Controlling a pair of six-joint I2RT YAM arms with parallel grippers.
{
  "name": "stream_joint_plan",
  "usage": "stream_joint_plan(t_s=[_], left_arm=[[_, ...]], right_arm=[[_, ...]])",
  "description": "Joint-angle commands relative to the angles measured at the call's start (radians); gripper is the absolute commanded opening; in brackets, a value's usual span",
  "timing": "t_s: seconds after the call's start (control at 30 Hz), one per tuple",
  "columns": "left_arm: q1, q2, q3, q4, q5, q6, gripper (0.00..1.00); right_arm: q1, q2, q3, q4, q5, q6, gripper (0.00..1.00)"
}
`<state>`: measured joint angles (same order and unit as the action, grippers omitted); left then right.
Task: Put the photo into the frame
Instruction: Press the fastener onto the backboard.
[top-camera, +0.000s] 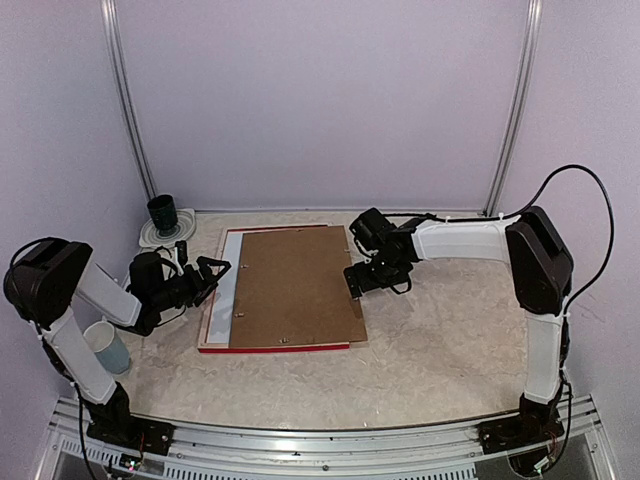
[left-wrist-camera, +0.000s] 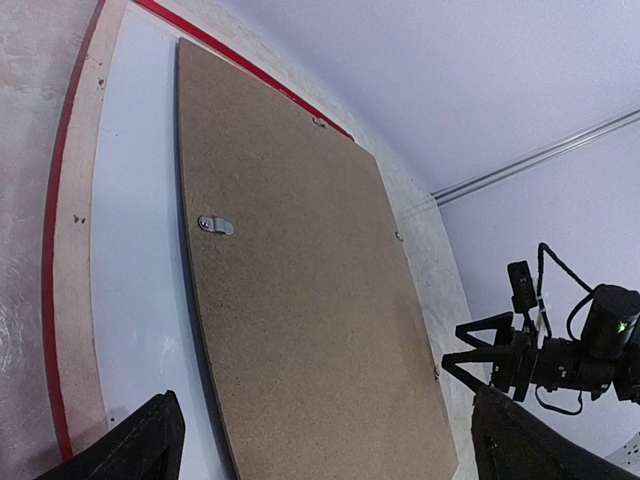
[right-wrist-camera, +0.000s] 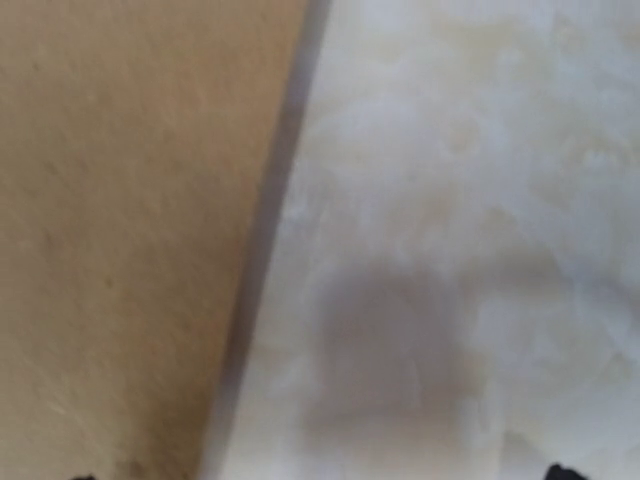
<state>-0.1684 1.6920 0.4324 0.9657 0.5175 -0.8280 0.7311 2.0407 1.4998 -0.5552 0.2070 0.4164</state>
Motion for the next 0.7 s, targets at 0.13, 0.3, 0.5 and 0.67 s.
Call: stream_joint_plan(t_s=[0.13,0.3,0.5,0.67], left_arm=[[0.017,0.007,-0.014,0.033,0.018,-0.003,0.99],[0.018,0.006,-0.014,0.038,0.021,-0.007,0.99],[0.018,0.014,-0.016,0.052,0.028,-0.016,0.99],[0.018,0.014,-0.018,0.054,0.029,-0.017,0.99]], right_arm=[[0.01,-0.001,0.016,-0.025,0.019,-0.007,0.97],[0.009,-0.055,-0.067,-0.02,0.035,0.005,0.97],[0.01,-0.07,-0.109,-0.002,0.035,0.009,0.98],[0.009,-0.052,-0.094,0.003,0.043,0.01,0.97]])
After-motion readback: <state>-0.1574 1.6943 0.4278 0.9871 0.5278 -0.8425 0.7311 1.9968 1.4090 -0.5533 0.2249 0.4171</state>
